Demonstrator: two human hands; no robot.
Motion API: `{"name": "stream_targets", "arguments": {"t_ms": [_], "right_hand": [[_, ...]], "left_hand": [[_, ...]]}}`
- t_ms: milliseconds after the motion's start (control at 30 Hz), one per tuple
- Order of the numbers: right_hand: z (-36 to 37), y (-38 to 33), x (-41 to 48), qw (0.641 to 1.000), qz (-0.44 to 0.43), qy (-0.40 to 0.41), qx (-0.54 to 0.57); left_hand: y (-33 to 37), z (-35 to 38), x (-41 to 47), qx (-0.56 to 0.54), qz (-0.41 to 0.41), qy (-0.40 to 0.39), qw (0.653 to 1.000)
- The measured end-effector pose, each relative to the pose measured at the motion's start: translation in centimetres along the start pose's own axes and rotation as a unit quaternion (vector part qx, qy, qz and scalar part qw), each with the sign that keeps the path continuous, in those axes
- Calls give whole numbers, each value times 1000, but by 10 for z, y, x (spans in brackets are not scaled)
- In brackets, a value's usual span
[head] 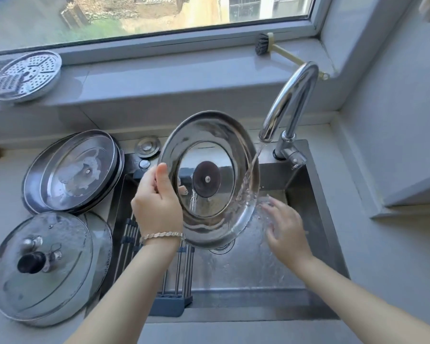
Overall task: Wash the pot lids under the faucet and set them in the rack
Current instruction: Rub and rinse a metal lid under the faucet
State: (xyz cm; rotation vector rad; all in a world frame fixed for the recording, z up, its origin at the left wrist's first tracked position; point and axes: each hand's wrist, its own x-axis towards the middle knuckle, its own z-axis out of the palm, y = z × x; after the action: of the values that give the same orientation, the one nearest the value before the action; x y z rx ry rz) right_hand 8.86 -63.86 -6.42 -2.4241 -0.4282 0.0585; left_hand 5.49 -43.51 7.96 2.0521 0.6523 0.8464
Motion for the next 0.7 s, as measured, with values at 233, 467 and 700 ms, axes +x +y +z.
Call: {"name": "stream_targets", "arguments": {"t_ms": [233, 467, 700], "right_hand": [[7, -11, 8, 723, 503, -193, 433], [-31, -5, 31, 912, 363, -63, 182], [-84, -36, 71, 995, 100, -12, -4]], "left_hand": [[-22, 23, 14, 144, -201, -187, 951], [-75, 29, -19, -22, -527, -196, 827], [-68, 32, -56, -243, -681, -246, 646]]}}
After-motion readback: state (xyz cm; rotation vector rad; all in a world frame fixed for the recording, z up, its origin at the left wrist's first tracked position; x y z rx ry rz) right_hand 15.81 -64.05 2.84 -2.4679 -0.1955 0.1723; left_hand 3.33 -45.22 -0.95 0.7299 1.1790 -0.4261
